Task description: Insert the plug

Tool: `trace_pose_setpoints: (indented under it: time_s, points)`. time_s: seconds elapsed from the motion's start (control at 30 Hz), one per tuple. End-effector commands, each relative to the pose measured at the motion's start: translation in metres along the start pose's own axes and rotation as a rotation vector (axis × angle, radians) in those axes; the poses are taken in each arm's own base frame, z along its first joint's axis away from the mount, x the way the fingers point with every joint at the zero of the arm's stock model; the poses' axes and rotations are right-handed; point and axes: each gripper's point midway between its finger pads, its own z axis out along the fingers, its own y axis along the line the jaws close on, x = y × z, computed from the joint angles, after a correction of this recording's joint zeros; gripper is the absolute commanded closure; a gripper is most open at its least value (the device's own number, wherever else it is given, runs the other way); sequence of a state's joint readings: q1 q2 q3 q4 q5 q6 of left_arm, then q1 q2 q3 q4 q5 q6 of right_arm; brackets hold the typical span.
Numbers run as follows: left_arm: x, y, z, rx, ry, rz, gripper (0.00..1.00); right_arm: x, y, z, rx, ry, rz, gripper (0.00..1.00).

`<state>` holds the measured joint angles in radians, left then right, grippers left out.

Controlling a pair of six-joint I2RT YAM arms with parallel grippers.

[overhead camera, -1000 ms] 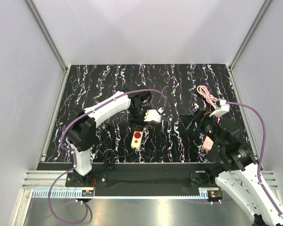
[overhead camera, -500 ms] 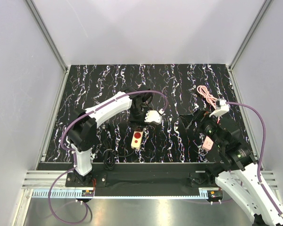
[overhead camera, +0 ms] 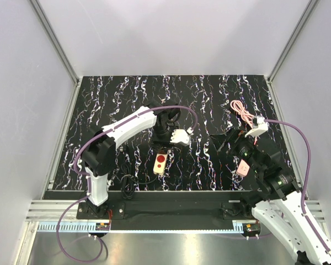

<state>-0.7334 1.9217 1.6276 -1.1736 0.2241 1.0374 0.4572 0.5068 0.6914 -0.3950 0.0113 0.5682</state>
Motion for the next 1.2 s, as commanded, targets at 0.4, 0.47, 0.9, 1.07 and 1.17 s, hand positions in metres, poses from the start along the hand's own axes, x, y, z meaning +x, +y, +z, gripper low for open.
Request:
trace_pose_setpoints:
  time_s: [0.4, 0.47, 0.9, 1.07, 1.17]
  points:
    - [0.015, 0.004, 0.027, 0.026, 0.121, 0.001, 1.0, -0.011, 0.001, -0.004, -0.001, -0.051, -0.021, 0.0]
    - [0.015, 0.005, 0.028, 0.027, 0.121, 0.011, 1.0, -0.012, 0.001, -0.005, -0.002, -0.053, -0.022, 0.0]
    - [0.007, 0.007, 0.041, 0.057, 0.092, -0.016, 1.0, -0.011, -0.003, -0.005, 0.011, -0.055, -0.03, 0.0]
    - [0.003, 0.004, 0.051, 0.051, 0.066, -0.04, 1.0, -0.01, -0.006, -0.005, 0.022, -0.061, -0.025, 0.0]
    - [0.002, 0.0, 0.061, 0.052, 0.079, -0.054, 1.0, -0.014, -0.006, -0.007, 0.026, -0.079, -0.022, 0.0]
